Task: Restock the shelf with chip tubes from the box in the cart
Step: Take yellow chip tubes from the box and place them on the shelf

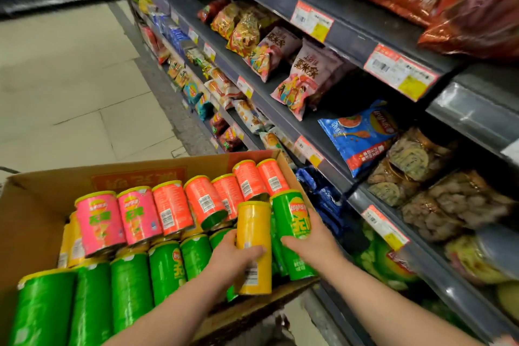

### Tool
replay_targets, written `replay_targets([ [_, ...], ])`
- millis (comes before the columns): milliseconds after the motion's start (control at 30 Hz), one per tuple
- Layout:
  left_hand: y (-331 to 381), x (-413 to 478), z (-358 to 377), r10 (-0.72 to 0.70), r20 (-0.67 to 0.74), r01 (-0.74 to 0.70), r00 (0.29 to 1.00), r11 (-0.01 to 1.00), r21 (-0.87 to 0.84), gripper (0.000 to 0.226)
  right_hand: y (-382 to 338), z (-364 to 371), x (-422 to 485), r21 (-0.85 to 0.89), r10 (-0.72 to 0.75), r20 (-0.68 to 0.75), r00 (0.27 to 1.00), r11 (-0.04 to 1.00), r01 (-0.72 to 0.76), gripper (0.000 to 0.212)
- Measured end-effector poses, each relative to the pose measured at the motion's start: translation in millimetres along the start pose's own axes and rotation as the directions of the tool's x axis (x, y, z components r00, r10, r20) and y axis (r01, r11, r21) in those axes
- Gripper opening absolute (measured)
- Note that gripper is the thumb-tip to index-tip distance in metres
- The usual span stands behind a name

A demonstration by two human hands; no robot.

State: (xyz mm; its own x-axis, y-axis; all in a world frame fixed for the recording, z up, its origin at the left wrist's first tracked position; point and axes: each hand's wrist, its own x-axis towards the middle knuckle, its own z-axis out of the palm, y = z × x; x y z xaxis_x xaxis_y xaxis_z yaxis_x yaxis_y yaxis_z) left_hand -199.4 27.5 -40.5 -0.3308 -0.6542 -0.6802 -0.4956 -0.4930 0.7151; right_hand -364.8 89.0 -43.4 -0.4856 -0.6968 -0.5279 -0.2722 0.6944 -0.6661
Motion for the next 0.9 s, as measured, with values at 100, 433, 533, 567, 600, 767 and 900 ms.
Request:
replay_targets([
  [100,1.6,-14.6,-3.2,0.064,0.022,-0.064,0.998,0.998,0.021,0.085,-5.3,-0.9,-22.4,0.062,-0.001,-0.069,0.998,0.998,0.005,0.062],
  [433,20.2,-68.7,5.2,0.282,0.197,-0.268,0.939,0.959,-0.094,0.070,-15.1,-28.0,-110.9,0.264,-0.009,-0.299,0.954,0.960,0.091,0.054],
  [533,29.6,-80.2,16.5,0.339,0.264,-0.319,0.903,0.940,-0.116,0.041,-16.0,-41.6,-134.6,0.313,0.008,-0.383,0.924,0.942,0.122,0.056],
  [567,32.8,-83.5,21.0,0.355,0.283,-0.330,0.891,0.935,-0.134,0.029,-16.0,-46.5,-141.5,0.328,0.012,-0.406,0.914,0.935,0.133,0.056],
  [600,37.0,-87.5,25.7,0.368,0.299,-0.339,0.880,0.929,-0.147,0.024,-16.8,-51.6,-148.9,0.338,0.017,-0.426,0.904,0.931,0.141,0.057],
  [767,62.2,-110.1,50.1,0.444,0.373,-0.397,0.814,0.896,-0.199,0.025,-17.5,-83.1,-180.1,0.348,0.030,-0.539,0.842,0.918,0.190,0.067],
  [900,85.6,-128.0,73.2,0.492,0.451,-0.435,0.745,0.870,-0.232,0.030,-14.1,-115.1,-201.0,0.348,0.021,-0.614,0.789,0.904,0.247,0.061],
])
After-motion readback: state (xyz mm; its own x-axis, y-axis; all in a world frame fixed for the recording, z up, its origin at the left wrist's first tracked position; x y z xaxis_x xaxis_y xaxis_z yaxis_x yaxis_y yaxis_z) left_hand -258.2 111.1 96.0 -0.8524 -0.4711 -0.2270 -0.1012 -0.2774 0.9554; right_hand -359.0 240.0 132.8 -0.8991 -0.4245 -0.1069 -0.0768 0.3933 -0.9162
